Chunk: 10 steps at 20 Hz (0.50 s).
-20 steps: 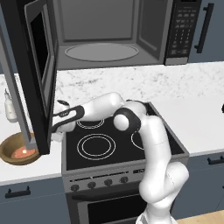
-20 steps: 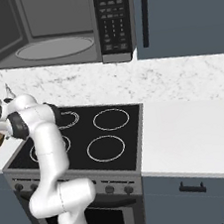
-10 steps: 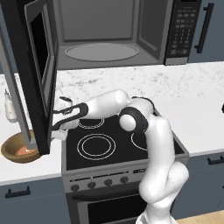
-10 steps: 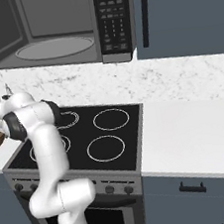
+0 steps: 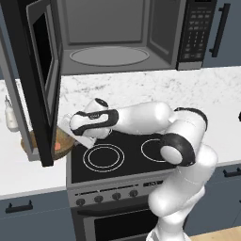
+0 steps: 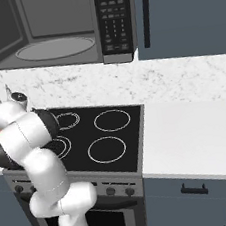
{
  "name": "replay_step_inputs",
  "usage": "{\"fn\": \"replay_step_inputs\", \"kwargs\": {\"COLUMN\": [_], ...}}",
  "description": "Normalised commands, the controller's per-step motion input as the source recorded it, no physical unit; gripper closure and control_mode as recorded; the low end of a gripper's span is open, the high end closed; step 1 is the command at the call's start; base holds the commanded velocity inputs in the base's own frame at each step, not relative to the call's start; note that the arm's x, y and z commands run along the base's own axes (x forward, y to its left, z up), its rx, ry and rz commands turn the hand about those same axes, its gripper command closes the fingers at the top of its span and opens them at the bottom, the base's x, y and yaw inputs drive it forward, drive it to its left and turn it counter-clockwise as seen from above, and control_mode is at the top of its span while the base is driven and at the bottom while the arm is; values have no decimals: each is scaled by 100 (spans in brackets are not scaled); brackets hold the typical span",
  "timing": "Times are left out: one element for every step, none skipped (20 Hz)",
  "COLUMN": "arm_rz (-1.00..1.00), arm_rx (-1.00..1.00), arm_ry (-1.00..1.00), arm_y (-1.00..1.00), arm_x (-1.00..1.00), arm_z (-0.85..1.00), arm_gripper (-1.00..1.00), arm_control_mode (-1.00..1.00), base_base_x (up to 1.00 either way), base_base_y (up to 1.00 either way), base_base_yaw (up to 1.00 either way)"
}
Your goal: Open the microwave, place the bowl with waffle inside the microwave, then close the microwave door and turn it on.
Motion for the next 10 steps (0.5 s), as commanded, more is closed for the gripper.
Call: {"fn": "replay_step_inputs", "kwargs": {"arm_rz": [-38, -38, -38, -35, -33, -32, -31, -31, -32, -34], "arm_rx": [5, 3, 1, 0, 0, -2, -3, -4, -6, -9], "arm_ry": [0, 0, 0, 0, 0, 0, 0, 0, 0, 0], "arm_y": [-98, -94, -91, -89, -85, -83, -82, -86, -85, -86], "arm_x": [-46, -46, -49, -47, -49, -43, -39, -43, -47, -48], "arm_z": [59, 64, 70, 99, 100, 100, 100, 100, 100, 91], "arm_gripper": [100, 100, 100, 100, 100, 100, 100, 100, 100, 100], "arm_control_mode": [-100, -100, -100, -100, -100, -100, -100, -100, -100, -100], "base_base_x": [0, 0, 0, 0, 0, 0, 0, 0, 0, 0], "base_base_y": [0, 0, 0, 0, 0, 0, 0, 0, 0, 0], "base_base_yaw": [0, 0, 0, 0, 0, 0, 0, 0, 0, 0]}}
